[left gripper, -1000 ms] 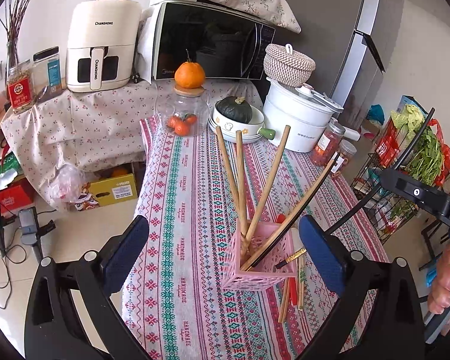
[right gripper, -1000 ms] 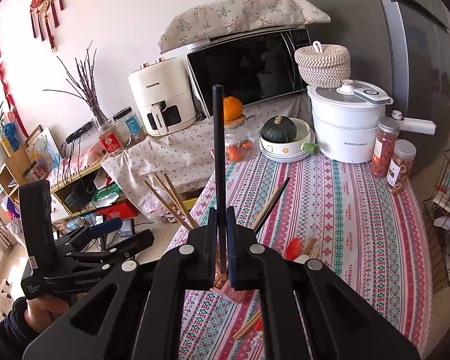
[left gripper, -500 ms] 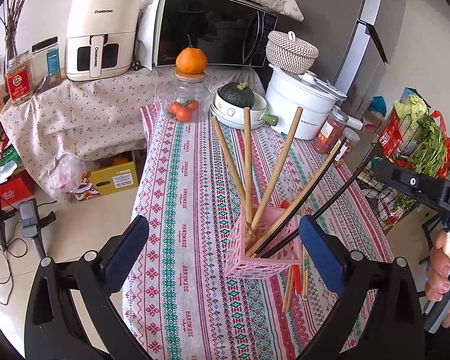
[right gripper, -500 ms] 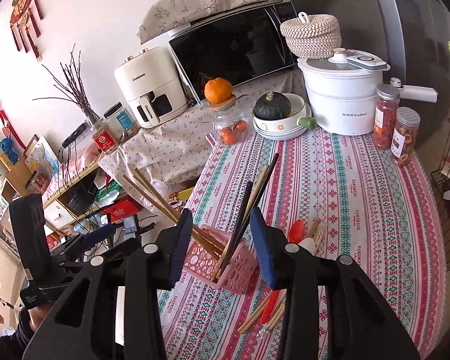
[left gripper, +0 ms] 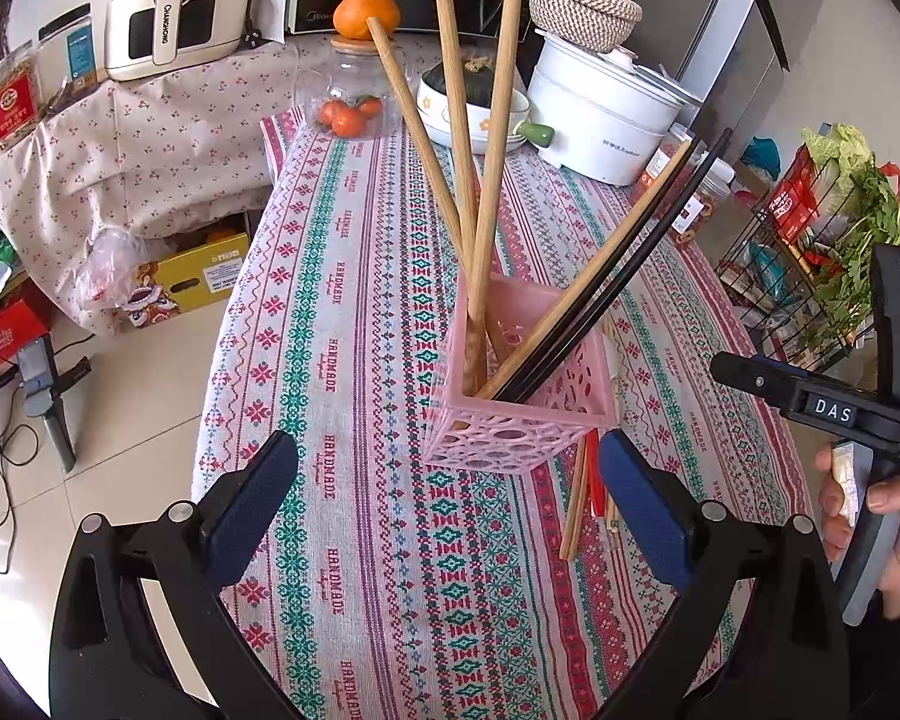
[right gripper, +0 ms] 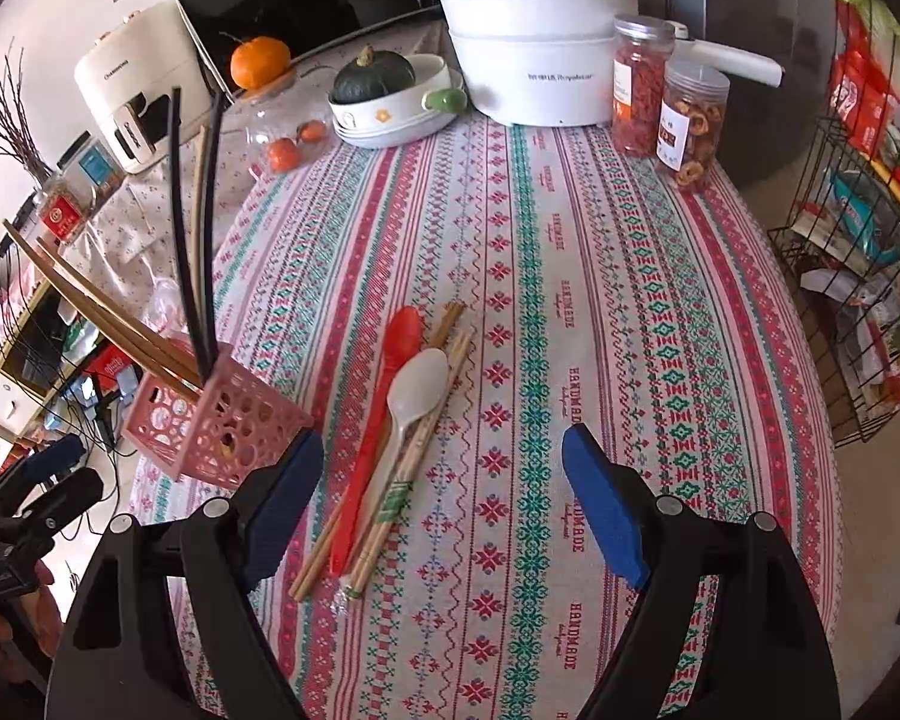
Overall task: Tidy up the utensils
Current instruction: 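Grasp a wooden chopstick beside the white spoon with the right tool, then grasp the white plastic spoon by its handle with the left tool, then lower the white spoon into the pink basket with the left tool while the right tool lowers the wooden chopstick, then grasp the red plastic spoon with the right tool while the left tool grasps a wooden chopstick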
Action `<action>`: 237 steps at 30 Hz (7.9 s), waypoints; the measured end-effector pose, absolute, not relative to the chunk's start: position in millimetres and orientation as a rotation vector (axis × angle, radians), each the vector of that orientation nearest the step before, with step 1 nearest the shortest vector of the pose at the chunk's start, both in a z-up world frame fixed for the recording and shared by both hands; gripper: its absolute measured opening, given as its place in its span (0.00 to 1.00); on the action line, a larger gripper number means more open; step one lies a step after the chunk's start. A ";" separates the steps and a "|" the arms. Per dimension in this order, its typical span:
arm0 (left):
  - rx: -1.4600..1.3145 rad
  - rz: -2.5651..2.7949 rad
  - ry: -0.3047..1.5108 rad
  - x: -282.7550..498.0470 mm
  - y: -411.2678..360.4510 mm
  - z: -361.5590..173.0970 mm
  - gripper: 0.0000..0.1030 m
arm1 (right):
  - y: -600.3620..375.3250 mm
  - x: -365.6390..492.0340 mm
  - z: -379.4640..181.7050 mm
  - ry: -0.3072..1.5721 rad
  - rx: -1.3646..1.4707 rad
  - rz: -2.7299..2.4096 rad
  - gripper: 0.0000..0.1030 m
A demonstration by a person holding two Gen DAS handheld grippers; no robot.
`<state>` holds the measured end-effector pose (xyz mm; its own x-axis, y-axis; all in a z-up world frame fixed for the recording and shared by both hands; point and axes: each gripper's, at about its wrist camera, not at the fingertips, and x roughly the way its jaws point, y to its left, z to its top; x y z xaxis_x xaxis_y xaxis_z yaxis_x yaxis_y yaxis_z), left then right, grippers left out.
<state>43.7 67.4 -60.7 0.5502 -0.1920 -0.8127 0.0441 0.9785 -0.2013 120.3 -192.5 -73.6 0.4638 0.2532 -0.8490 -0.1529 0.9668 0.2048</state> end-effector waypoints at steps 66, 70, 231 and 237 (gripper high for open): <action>0.283 -0.054 1.277 185.0 -135.0 -151.2 0.53 | -342.1 106.5 -96.8 1.159 0.405 0.280 0.05; 0.269 -0.062 1.278 185.9 -132.0 -154.3 0.48 | -340.4 107.1 -97.5 1.162 0.401 0.278 0.05; 0.169 -0.380 0.944 21.8 -76.2 -51.1 0.82 | -268.0 118.5 -81.5 1.073 0.272 0.214 0.08; 0.132 -0.332 1.083 88.5 -125.0 -86.4 0.59 | -312.3 113.0 -83.7 1.083 0.346 0.186 0.08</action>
<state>88.5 -125.0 -86.4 0.4254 -0.2008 -0.8825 0.3286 0.9428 -0.0561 113.0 -312.3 -83.7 0.4606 0.3148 -0.8299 0.0201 0.9311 0.3643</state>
